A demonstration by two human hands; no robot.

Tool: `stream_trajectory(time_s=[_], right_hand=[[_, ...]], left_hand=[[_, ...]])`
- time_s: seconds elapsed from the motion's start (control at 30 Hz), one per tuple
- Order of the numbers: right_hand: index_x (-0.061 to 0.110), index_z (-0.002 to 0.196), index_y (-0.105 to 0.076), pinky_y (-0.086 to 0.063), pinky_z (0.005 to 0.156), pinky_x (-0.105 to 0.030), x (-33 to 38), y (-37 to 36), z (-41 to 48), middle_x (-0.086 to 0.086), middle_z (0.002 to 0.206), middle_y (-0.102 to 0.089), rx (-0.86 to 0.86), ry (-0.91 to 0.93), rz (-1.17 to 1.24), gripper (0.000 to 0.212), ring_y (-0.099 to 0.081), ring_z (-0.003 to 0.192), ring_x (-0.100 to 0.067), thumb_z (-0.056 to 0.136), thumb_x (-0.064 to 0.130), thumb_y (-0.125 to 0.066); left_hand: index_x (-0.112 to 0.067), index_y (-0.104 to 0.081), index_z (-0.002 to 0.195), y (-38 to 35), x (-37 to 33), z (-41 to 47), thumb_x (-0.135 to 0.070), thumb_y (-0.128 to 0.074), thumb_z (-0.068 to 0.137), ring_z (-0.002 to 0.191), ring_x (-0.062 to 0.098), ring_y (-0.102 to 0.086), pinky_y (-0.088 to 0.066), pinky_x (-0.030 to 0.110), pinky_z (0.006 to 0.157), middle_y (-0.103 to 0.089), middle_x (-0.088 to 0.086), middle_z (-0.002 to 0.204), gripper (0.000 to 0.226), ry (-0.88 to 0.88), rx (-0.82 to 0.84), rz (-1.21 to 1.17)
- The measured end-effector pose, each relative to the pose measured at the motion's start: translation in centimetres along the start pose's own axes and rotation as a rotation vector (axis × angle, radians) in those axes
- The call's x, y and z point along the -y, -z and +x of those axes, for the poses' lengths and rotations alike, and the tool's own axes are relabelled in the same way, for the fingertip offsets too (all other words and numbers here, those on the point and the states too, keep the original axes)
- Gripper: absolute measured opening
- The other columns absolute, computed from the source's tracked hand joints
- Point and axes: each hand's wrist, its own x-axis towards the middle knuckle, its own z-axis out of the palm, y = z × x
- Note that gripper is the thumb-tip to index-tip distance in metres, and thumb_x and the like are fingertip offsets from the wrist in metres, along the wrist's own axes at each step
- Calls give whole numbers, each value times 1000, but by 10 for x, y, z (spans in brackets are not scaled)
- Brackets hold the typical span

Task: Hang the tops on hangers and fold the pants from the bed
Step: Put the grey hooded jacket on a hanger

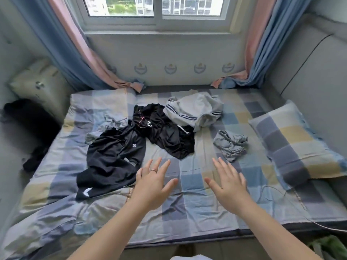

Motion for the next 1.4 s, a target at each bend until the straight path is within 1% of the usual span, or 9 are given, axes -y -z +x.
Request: stream_trajectory(time_s=[0.37,0.6,0.8,0.9,1.0,1.1,1.17,1.23,1.4], right_hand=[[39,158,3,5,122,-50,-30,21,152,13,167,10,-23,-66,-105,69,11,153,-14,100,62,-28],[39,158,2,2,122,-47,-63,-60,380,13,167,7,-74,-109,-130,69,7,153,-13,100,62,-27],[35,159,-7,-6,120,-40,-99,-171,602,10,168,-6,-76,-73,-116,69,-3,153,-15,101,54,-38],[34,159,-8,-11,120,-47,-118,-213,693,6,168,-7,-142,-61,-169,73,-3,153,-19,99,52,-45],[38,158,-3,-12,118,-58,-137,-234,770,3,168,3,-193,-108,-308,82,4,153,-28,95,53,-53],[43,156,-3,-13,113,-69,-154,-245,824,1,167,7,-174,-165,-404,84,11,152,-31,92,50,-56],[44,155,-11,-21,109,-69,-162,-253,846,-2,165,-6,-181,-151,-412,78,1,152,-30,91,47,-55],[45,154,-19,-31,106,-63,-169,-265,860,-5,160,-22,-166,-112,-327,67,-21,148,-30,95,42,-49],[44,154,-24,-42,102,-51,-185,-293,878,-1,156,-36,-190,-85,-127,56,-42,137,-31,101,33,-36]], left_hand=[[-37,-17,158,-10,11,208,-64,-33,100,154,20,1,-7,43,121,-11,-4,168,67,-72,53,-18],[-39,-19,157,-95,89,432,-65,-36,97,154,21,-2,-10,44,121,-12,-4,168,67,-119,49,45],[-38,-19,157,-222,159,635,-65,-41,95,153,25,-7,-16,49,120,-12,-1,168,71,-36,31,-40],[-38,-9,158,-276,174,704,-58,-51,96,153,31,-3,-20,52,120,3,4,168,78,-81,-6,58],[-41,-7,157,-304,170,772,-43,-63,92,151,38,-3,-25,57,116,13,5,167,86,-180,-175,105],[-47,-8,155,-320,165,831,-40,-64,89,143,41,-24,-37,56,108,2,6,167,86,-199,-181,51],[-45,-8,157,-336,167,854,-46,-55,95,132,41,-42,-44,54,102,-21,7,163,78,-164,-60,-5],[-41,-13,158,-356,170,861,-50,-44,100,128,41,-45,-44,54,101,-36,6,156,67,-136,-24,56],[-42,-23,154,-371,163,873,-49,-32,104,134,47,-35,-37,62,101,-39,9,154,51,-74,-55,105]])
